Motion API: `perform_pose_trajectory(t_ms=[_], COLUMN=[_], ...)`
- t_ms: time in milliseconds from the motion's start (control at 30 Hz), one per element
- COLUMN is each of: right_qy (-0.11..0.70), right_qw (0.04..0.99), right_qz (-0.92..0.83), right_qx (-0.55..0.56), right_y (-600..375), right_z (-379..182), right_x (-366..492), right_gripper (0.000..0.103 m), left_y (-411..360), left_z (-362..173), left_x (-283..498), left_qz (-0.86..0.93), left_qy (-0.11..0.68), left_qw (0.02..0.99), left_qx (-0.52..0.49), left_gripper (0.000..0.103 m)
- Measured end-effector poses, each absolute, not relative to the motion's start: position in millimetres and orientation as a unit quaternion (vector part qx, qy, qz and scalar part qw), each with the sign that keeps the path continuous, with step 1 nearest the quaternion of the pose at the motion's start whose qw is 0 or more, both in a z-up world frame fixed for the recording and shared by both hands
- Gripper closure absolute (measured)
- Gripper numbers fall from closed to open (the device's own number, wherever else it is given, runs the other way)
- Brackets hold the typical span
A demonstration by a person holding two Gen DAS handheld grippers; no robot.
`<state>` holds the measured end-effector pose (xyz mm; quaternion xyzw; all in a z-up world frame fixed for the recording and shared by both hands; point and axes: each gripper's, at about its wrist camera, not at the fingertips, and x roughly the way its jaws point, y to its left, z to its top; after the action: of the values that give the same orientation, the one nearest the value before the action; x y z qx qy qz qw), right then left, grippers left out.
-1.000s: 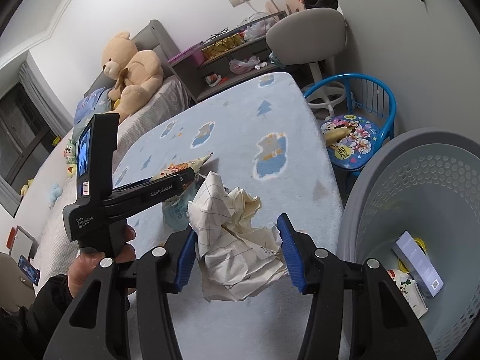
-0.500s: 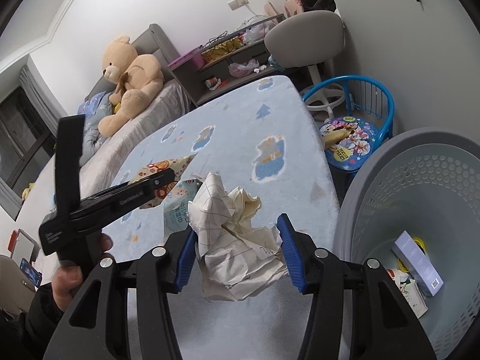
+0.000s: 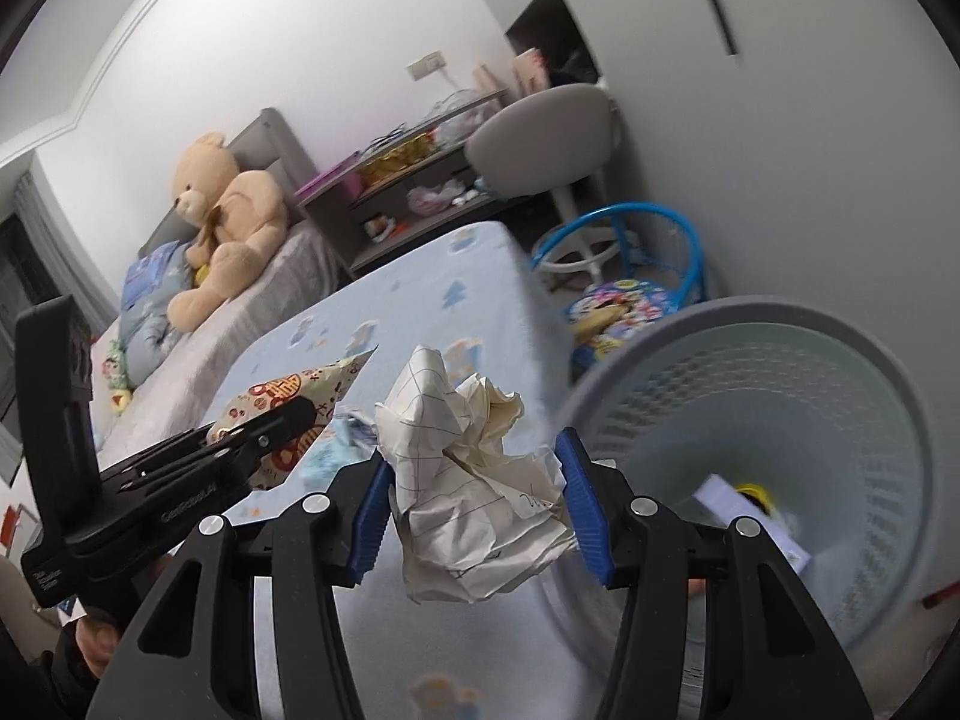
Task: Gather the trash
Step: 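Carry the wrapper and paper over the grey basket and open both tools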
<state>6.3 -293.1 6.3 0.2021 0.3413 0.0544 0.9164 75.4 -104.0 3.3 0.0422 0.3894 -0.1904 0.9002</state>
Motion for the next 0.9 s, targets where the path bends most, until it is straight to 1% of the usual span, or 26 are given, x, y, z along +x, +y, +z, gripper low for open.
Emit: perform_pose_trajectory(t_ms=[200, 433, 733, 833, 900], right_qy=[0.358, 0.370, 0.374, 0.372, 0.371], right_qw=[0.915, 0.903, 0.894, 0.894, 0.894], right_qz=[-0.021, -0.051, -0.054, -0.056, -0.058], right_qx=[0.187, 0.213, 0.239, 0.243, 0.245], right_y=[-353.0, -392.9, -409.8, -411.7, -413.0], right_z=[-1.8, -23.1, -37.7, -38.1, -38.7], right_x=[-14.1, -20.7, -11.8, -11.7, -11.5], right_gripper=[0.051, 0.051, 0.048, 0.042, 0.037], left_y=[-164.0, -212.6, -237.6, -242.2, -245.1], left_z=[-6.0, -15.8, -21.3, -22.9, -23.6], left_x=[58.7, 57.5, 64.0, 65.3, 64.1], left_qz=[-0.254, -0.290, -0.301, -0.303, -0.302], left_qy=[0.402, 0.419, 0.428, 0.427, 0.425], left_qw=[0.877, 0.856, 0.847, 0.847, 0.848], left_qx=[0.070, 0.083, 0.091, 0.092, 0.096], left_gripper=[0.078, 0.078, 0.077, 0.075, 0.069])
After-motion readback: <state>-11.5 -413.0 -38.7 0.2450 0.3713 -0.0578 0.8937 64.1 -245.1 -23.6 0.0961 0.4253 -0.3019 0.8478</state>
